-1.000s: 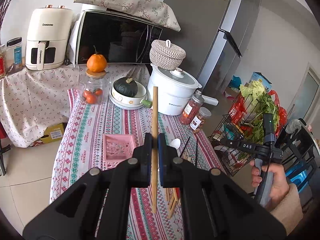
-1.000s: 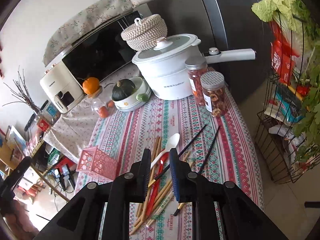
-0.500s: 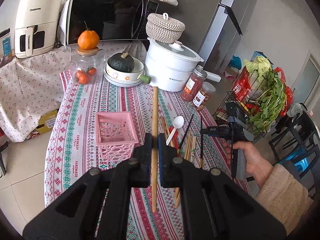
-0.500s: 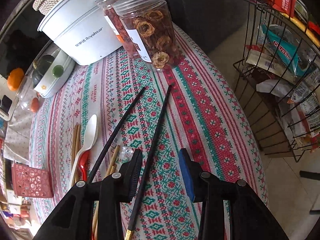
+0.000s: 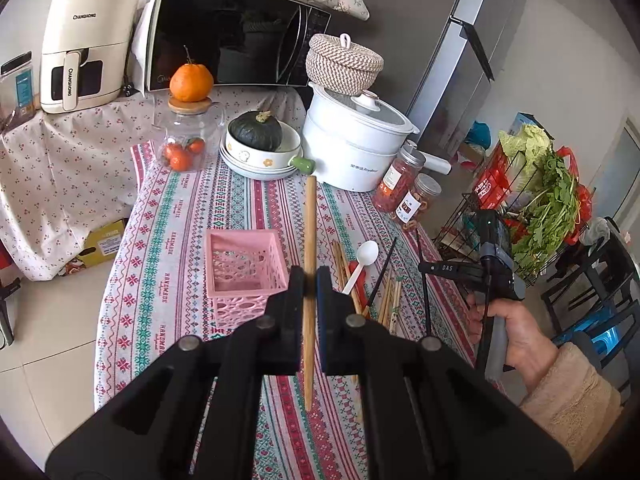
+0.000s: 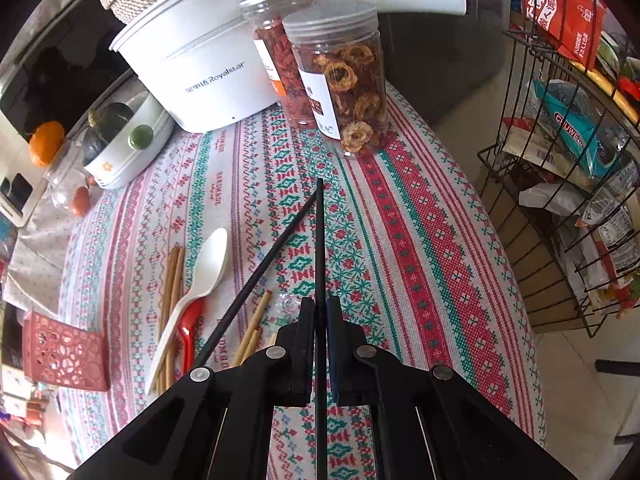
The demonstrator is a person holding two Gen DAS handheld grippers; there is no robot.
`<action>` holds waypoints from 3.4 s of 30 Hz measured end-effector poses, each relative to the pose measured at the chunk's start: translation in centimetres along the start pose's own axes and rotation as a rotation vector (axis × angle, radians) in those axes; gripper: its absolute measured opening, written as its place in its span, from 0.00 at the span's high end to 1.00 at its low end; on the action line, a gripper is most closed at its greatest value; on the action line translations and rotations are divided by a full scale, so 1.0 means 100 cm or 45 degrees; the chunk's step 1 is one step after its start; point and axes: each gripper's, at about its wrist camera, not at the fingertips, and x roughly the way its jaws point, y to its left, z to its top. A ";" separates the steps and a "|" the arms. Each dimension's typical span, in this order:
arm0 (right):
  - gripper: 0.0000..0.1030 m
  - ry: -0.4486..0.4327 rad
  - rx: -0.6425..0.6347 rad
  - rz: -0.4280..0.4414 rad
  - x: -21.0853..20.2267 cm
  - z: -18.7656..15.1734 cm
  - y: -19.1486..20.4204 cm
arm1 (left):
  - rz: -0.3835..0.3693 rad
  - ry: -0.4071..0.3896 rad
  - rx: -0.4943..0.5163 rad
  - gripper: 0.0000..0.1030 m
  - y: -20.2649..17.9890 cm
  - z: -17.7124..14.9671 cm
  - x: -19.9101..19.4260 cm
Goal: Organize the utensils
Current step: 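Carry the wooden chopstick and black chopstick upright toward the pink basket with both tools, then lower both chopsticks into the pink basket and open both tools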
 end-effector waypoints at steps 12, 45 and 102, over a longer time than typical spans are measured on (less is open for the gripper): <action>0.95 -0.356 -0.109 0.221 -0.143 -0.028 0.044 | 0.066 -0.283 0.025 0.93 -0.009 0.018 -0.051; 0.95 -0.499 -0.316 0.552 -0.198 -0.015 0.154 | 0.337 -0.234 -0.022 0.93 0.035 0.059 0.037; 0.00 -0.386 -0.317 0.309 -0.156 -0.029 0.160 | 0.425 0.116 -0.103 0.00 0.030 -0.022 0.007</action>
